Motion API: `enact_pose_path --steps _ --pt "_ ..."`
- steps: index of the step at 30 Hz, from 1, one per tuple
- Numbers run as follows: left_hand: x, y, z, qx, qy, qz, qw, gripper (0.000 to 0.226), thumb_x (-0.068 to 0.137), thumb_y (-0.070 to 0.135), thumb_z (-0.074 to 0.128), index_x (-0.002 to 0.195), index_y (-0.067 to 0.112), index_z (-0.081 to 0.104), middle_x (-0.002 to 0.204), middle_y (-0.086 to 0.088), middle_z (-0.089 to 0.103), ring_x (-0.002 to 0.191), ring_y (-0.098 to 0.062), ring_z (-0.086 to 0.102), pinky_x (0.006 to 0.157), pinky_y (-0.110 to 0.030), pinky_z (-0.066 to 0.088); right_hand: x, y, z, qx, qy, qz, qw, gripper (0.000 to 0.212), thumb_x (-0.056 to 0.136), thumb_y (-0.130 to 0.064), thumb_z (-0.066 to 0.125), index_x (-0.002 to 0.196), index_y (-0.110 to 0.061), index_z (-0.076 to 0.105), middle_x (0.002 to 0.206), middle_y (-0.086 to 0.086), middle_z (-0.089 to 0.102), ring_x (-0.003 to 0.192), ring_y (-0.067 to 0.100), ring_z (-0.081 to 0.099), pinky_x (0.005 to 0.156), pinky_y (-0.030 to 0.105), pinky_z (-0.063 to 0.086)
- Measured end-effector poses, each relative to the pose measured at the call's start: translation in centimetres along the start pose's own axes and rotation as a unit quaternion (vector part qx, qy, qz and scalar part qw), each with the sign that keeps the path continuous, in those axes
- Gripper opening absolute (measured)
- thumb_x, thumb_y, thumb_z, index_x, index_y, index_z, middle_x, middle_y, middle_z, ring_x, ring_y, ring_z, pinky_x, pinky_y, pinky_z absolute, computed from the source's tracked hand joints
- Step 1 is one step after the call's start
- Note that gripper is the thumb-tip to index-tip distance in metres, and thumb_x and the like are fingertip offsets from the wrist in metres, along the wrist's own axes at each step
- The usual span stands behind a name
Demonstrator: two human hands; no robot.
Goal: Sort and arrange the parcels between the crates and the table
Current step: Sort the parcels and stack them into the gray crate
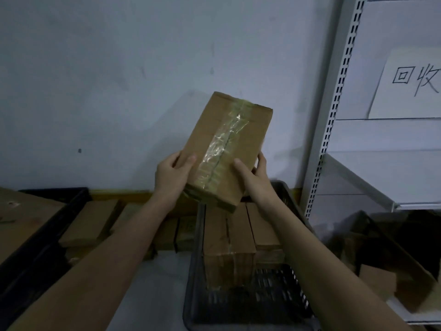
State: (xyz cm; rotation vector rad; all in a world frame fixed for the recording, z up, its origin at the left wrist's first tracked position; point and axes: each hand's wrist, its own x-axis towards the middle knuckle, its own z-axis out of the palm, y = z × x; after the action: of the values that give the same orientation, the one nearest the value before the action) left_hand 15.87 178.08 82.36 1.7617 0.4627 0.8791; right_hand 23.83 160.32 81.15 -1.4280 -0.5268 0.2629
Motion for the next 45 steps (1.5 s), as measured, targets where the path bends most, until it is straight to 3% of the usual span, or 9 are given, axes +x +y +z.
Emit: enact_pose_path --steps 5,10,14,17,20,23,28,33,45 --pt "0.1 -0.1 -1.2 -0.014 -0.114 -0.056 0.992 0.059 0.075 0.035 0.084 0.125 0.035 0.054 0.111 0.013 0.068 0.098 -0.011 0.066 0.068 -0.032 0.053 1.5 1.4 0.2 0.003 -0.03 -0.05 0.998 0.072 0.101 -0.033 0.056 0.156 -0.041 0.011 0.151 -0.002 0.044 0.132 0.018 0.051 0.106 0.047 0.049" --pt "-0.3 -2.1 -1.8 -0.069 -0.028 -0.052 0.996 0.067 0.069 0.022 0.089 0.129 0.026 0.058 0.109 0.009 0.072 0.099 -0.014 0.069 0.068 -0.029 0.058 2.2 2.8 0.6 -0.041 -0.044 -0.051 0.997 0.065 0.097 -0.048 0.056 0.153 -0.036 0.026 0.15 -0.008 0.042 0.124 0.015 0.056 0.088 0.046 0.06" --pt "-0.8 -4.8 -4.2 -0.092 0.013 -0.064 0.994 0.086 0.055 0.037 0.095 0.132 0.028 0.058 0.113 0.005 0.073 0.105 -0.017 0.069 0.089 -0.041 0.057 1.4 9.5 -0.1 -0.188 0.072 0.076 0.976 0.059 0.097 -0.061 0.045 0.14 -0.02 0.047 0.132 0.001 0.057 0.112 0.026 0.062 0.094 0.054 0.053" --pt "-1.1 -6.5 -6.5 -0.097 0.063 -0.09 0.989 0.069 0.076 0.014 0.084 0.138 0.019 0.052 0.1 0.009 0.069 0.078 0.002 0.068 0.058 -0.014 0.054 0.3 15.6 -2.6 -0.352 0.072 0.215 0.908 0.039 0.099 -0.046 0.052 0.106 -0.007 0.058 0.097 0.006 0.063 0.083 0.023 0.064 0.076 0.039 0.057" --pt "-1.9 -9.1 -8.2 -0.109 0.087 -0.136 0.981 0.06 0.08 0.011 0.08 0.133 0.018 0.052 0.108 -0.003 0.071 0.084 -0.011 0.072 0.062 -0.029 0.059 -1.2 18.9 -3.4 -0.389 0.022 0.295 0.872 0.036 0.1 -0.038 0.055 0.074 -0.014 0.054 0.072 0.002 0.056 0.062 0.014 0.053 0.054 0.027 0.042" --pt "-3.2 -11.3 -8.9 -0.106 0.094 -0.165 0.976 0.057 0.078 0.013 0.082 0.128 0.019 0.056 0.113 -0.006 0.071 0.096 -0.026 0.071 0.071 -0.04 0.06 -1.8 21.0 -3.0 -0.295 0.033 0.344 0.891 0.035 0.094 -0.04 0.064 0.101 -0.006 0.063 0.094 0.01 0.068 0.083 0.024 0.066 0.071 0.036 0.057" --pt "-5.5 -13.5 -9.5 -0.106 0.083 -0.184 0.974 0.055 0.078 0.009 0.082 0.127 0.02 0.058 0.111 -0.007 0.072 0.096 -0.028 0.071 0.078 -0.05 0.06 -1.7 21.9 -2.7 -0.148 0.09 0.351 0.92 0.097 0.075 -0.048 0.08 0.142 0.004 0.033 0.136 0.021 0.055 0.121 0.039 0.056 0.098 0.045 0.052" --pt "-6.8 -14.7 -9.9 -0.089 0.072 -0.198 0.973 0.053 0.072 0.011 0.085 0.118 0.023 0.065 0.108 -0.004 0.074 0.1 -0.03 0.071 0.085 -0.055 0.057 -2.1 20.7 -1.7 -0.066 0.093 0.424 0.898 0.089 0.093 -0.041 0.066 0.151 0.007 0.02 0.153 0.026 0.035 0.136 0.043 0.042 0.09 0.043 0.044" --pt "-8.1 -14.4 -9.6 -0.094 0.076 -0.22 0.968 0.039 0.075 0.006 0.082 0.102 0.029 0.066 0.103 -0.001 0.073 0.095 -0.027 0.07 0.079 -0.05 0.059 -2.1 18.4 -2.5 -0.112 0.075 0.376 0.917 0.062 0.091 -0.038 0.069 0.129 0.008 0.054 0.112 0.018 0.063 0.103 0.037 0.063 0.096 0.048 0.053"
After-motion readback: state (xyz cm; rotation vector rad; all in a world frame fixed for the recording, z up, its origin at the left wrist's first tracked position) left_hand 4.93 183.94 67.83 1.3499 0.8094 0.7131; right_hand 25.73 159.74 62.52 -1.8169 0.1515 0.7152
